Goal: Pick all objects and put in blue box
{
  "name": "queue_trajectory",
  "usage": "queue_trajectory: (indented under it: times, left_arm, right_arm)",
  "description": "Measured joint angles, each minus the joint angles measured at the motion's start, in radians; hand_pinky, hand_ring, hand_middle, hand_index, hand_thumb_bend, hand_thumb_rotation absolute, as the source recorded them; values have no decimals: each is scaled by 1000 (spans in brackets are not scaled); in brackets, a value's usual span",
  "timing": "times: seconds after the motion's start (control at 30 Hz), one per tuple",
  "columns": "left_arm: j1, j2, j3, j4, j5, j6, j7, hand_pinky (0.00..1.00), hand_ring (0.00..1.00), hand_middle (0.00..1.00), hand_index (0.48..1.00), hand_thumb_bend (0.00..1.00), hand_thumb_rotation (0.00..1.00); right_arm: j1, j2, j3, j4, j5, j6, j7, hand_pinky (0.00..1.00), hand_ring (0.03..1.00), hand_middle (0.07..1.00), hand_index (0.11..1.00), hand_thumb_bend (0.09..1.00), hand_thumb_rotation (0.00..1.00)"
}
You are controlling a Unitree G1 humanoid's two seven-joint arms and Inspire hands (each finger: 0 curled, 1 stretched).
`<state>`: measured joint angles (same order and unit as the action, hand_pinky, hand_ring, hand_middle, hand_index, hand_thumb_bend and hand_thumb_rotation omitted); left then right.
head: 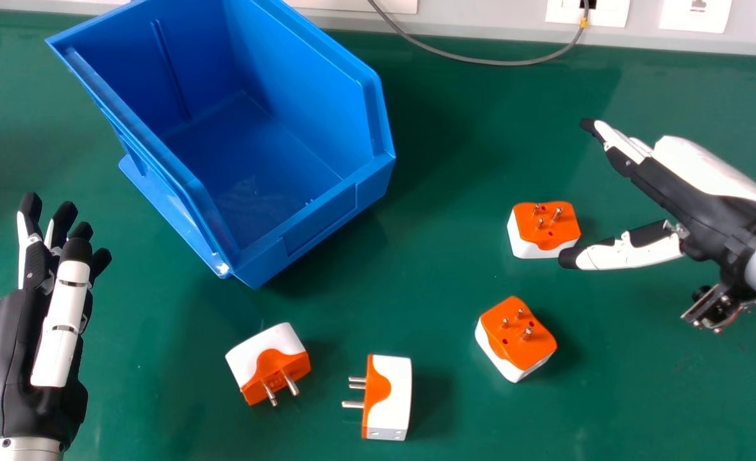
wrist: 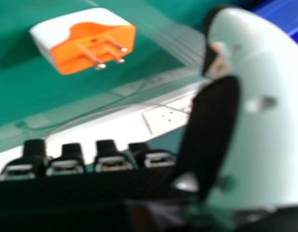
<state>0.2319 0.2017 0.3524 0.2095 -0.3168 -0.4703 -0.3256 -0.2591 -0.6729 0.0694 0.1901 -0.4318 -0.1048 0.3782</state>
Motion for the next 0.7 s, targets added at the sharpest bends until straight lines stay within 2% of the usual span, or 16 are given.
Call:
queue_trajectory:
  times: [0.27,0.47,0.7]
  left_arm:
    - [4,-4,5,-6,0,1,5,932,982,1000,968,400,768]
    - [6,-9,5,-24,1,2,11,931,981,1000,967,401,767]
    - [1,-9,6,-22,2,2,11,929,980,1000,966,407,765]
  right_arm:
    - [-78,0,64,85,-53,1,5,961,1000,1000,1000,512,343]
    - [-159,2,118,149,-85,-4,12,963,994,999,997,502,312]
    - [-238,17,204,233,-138,5,36,963,978,985,979,494,274]
